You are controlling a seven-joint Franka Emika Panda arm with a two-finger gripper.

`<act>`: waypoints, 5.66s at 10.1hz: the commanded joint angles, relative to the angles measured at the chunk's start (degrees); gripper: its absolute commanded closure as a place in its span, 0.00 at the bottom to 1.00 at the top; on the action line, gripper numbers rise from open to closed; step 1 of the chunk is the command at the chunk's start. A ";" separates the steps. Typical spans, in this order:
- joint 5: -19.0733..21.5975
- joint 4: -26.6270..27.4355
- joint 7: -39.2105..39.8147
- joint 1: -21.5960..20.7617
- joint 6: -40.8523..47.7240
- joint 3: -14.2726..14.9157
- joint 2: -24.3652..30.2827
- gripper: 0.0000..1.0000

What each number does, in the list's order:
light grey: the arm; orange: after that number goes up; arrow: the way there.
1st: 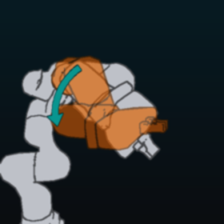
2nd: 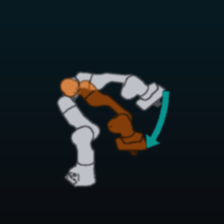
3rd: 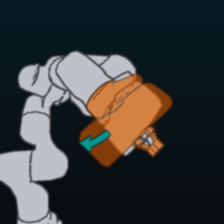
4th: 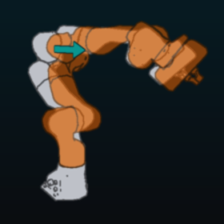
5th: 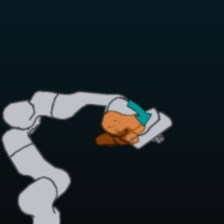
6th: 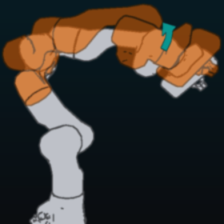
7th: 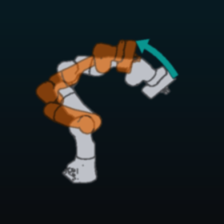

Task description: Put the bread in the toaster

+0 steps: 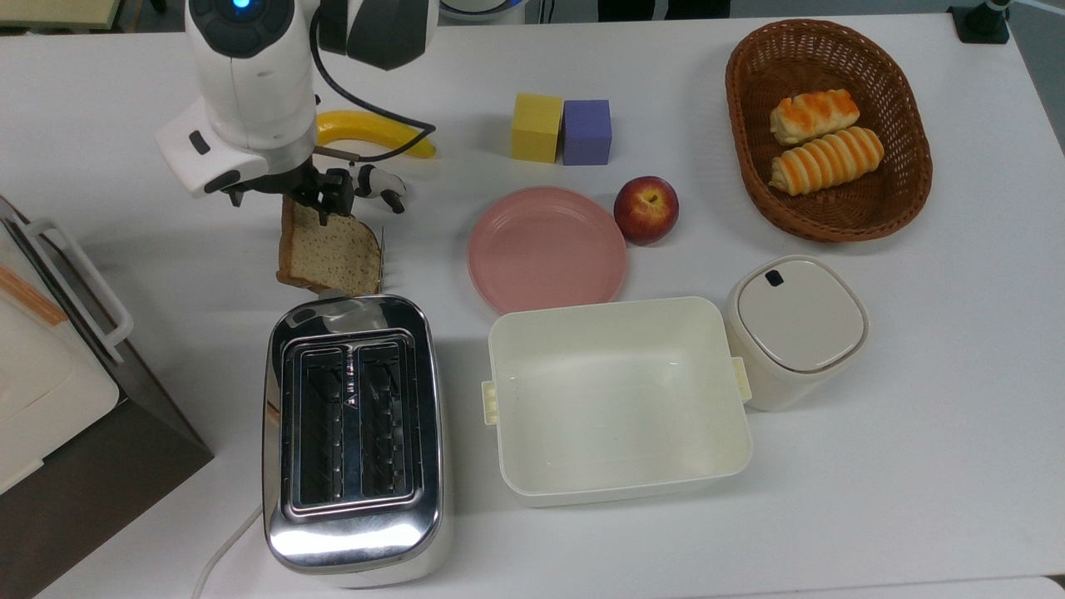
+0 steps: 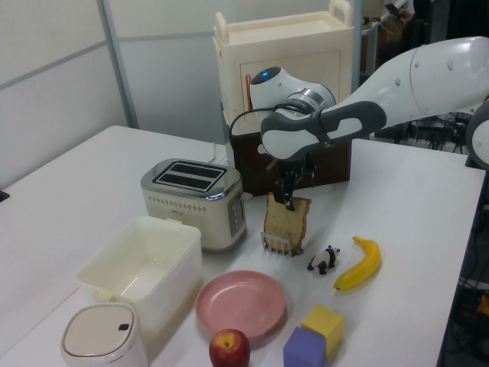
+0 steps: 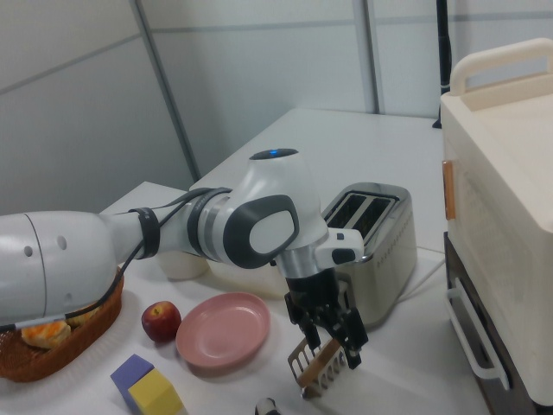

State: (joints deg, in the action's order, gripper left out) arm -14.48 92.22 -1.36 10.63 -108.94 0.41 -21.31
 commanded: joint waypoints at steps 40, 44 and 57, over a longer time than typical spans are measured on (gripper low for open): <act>-0.46 -10.04 -6.38 -3.60 -20.61 -3.40 4.79 1.00; -2.39 -9.95 -6.29 -2.98 -22.28 -3.31 2.59 1.00; -4.32 -10.75 -6.73 -3.42 -24.39 -3.75 -0.22 1.00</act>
State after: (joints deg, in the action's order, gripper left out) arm -17.58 82.70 -7.55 7.76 -132.34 -3.13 -20.31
